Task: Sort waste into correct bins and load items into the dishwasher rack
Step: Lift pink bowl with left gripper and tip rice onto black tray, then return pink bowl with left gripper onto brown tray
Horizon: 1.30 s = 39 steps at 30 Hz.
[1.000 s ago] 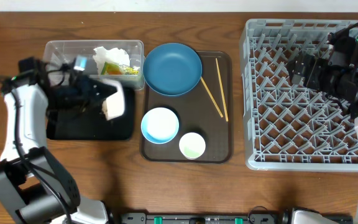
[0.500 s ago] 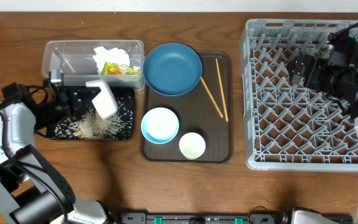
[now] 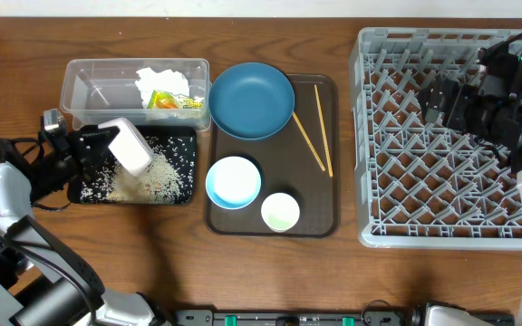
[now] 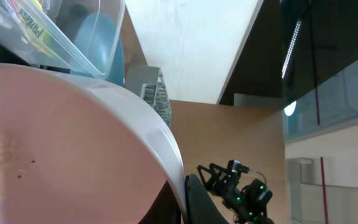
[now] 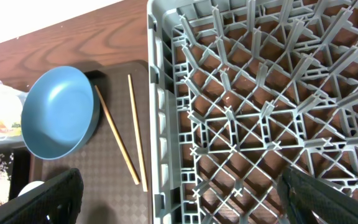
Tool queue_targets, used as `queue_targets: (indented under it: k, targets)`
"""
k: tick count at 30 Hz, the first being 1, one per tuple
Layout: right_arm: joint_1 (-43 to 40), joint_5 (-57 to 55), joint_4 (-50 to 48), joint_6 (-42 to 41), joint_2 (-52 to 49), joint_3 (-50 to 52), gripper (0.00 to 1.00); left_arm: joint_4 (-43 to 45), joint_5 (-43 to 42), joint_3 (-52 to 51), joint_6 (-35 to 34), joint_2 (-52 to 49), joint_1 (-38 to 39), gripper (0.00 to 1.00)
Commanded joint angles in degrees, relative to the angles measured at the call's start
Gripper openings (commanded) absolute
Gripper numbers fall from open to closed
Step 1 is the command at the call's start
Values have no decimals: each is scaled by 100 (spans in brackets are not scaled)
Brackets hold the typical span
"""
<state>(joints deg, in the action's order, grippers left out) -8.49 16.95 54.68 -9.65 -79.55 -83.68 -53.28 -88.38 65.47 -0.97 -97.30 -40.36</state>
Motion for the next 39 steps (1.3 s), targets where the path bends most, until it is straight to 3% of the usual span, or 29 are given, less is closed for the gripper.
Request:
queue_targets:
  k: [1,14,19,22,26,31,39]
  targets:
    - [-7,46,11,2,13,-96,98,4,-168,0,-376,96,-13,6]
    - [-7,46,90,4,13,-96,98,175,-98,0,-686,98,26,6]
    - [-7,46,105,4,13,-96,98,-138,-136,0,-643,212,247,6]
    - [-7,46,131,4,13,-96,98,173,380,2,-837,293,350,6]
    - [-7,46,153,7,13,-96,98,273,26,2,-942,302,490,6]
    - [-7,44,136,7,13,-96,99,461,181,7,-922,511,776,6]
    - [-7,44,127,7,13,-96,99,992,1965,420,-1556,1399,2090,6]
